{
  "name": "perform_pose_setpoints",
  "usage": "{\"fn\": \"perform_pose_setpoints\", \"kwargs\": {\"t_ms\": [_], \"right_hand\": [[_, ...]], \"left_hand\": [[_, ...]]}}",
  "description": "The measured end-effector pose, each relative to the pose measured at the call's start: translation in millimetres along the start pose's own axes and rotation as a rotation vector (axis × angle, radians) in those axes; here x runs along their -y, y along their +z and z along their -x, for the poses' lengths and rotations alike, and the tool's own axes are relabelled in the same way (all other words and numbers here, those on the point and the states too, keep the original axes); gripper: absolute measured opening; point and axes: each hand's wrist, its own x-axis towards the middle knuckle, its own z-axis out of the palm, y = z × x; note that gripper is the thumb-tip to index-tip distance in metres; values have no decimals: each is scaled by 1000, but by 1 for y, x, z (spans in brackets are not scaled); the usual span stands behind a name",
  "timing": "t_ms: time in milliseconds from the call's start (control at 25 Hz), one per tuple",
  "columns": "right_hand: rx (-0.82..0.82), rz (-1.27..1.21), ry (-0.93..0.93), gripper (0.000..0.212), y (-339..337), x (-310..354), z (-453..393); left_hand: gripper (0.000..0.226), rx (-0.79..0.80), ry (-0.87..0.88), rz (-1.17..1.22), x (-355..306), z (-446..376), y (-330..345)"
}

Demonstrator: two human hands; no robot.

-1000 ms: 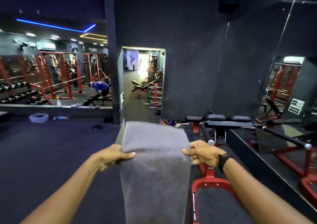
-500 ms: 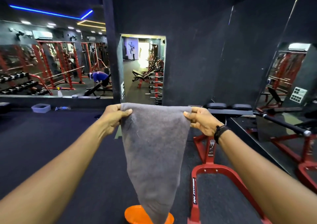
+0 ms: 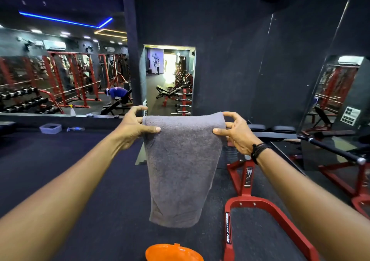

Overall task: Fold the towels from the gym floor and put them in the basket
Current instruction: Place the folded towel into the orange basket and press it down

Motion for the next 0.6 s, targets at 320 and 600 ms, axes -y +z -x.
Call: {"fn": "perform_pose_setpoints", "kwargs": {"t_ms": [320,600], "right_hand": [[-70,362,-148,36,2,-16,1],[18,798,-270,24,-6,-39,-1]], "left_hand": [[28,-11,175,-416,17,-2,-2],[16,-34,229,-1000,41,-9,-17]]}}
